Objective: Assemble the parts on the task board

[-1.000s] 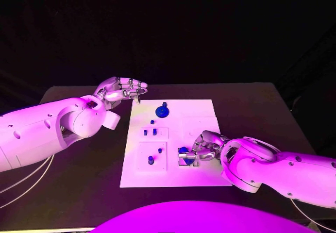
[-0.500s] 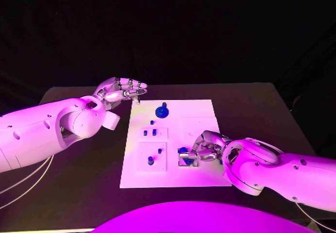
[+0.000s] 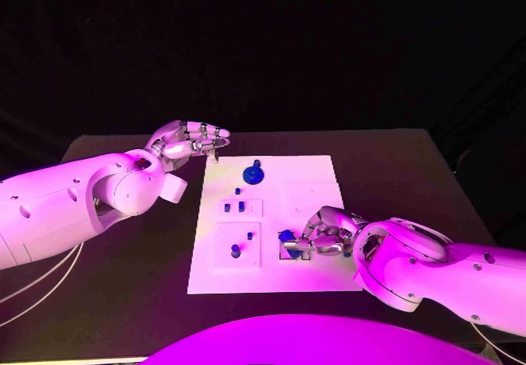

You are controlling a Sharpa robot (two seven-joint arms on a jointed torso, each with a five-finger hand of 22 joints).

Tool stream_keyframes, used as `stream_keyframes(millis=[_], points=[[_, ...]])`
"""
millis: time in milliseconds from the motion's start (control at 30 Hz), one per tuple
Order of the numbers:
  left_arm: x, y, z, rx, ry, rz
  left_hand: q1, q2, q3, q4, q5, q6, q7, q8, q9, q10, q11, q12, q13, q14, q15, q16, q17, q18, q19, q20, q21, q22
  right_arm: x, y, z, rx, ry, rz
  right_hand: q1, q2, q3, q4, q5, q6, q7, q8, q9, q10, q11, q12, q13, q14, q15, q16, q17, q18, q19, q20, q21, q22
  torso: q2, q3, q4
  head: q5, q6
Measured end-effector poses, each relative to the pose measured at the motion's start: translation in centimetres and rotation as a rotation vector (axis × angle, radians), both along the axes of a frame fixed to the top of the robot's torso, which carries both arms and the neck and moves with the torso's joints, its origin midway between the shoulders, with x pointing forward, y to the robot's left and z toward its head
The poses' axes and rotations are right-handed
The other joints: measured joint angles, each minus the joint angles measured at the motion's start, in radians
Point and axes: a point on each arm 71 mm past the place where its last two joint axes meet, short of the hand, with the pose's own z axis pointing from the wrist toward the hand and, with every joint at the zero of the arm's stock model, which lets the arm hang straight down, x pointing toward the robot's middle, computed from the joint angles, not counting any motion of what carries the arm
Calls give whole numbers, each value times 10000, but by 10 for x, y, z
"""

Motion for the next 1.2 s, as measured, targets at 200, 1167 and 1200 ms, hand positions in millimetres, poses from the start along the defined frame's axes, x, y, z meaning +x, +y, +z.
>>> stream_keyframes(millis=[200,1167,1200], points=[[0,0,0,0,5,6,0,0,0,0,0,0,0,0,0,0,0,0,0,0,0,0,-10,0,0,0,0,-15,-2,4,0,96,85,120,144,225,0,0,225,0,0,0,0,0,0,40,0,0,0,0,0,0,0,0,0,-1,-2,-6,14,-20,-10],[0,1,0,8,24,32,1,0,0,0,35,0,0,37,1,0,0,-1,-8,0,0,0,-9,0,0,0,-38,-23,4,4,-7,-150,-136,324,2960,13,911,-54,158,101,-24,-101,-150,38,-37,116,-4,0,0,0,6,-1,0,0,0,-5,-2,-2,14,-22,-12],[0,1,0,8,24,32,0,0,0,0,35,0,0,37,1,0,0,-1,-8,0,0,0,-8,0,0,0,-38,-23,4,4,-8,-169,-125,318,2959,14,924,-41,158,102,-24,-101,-150,38,-37,116,-3,0,0,0,6,0,0,0,0,-5,-2,-2,14,-23,-12]])
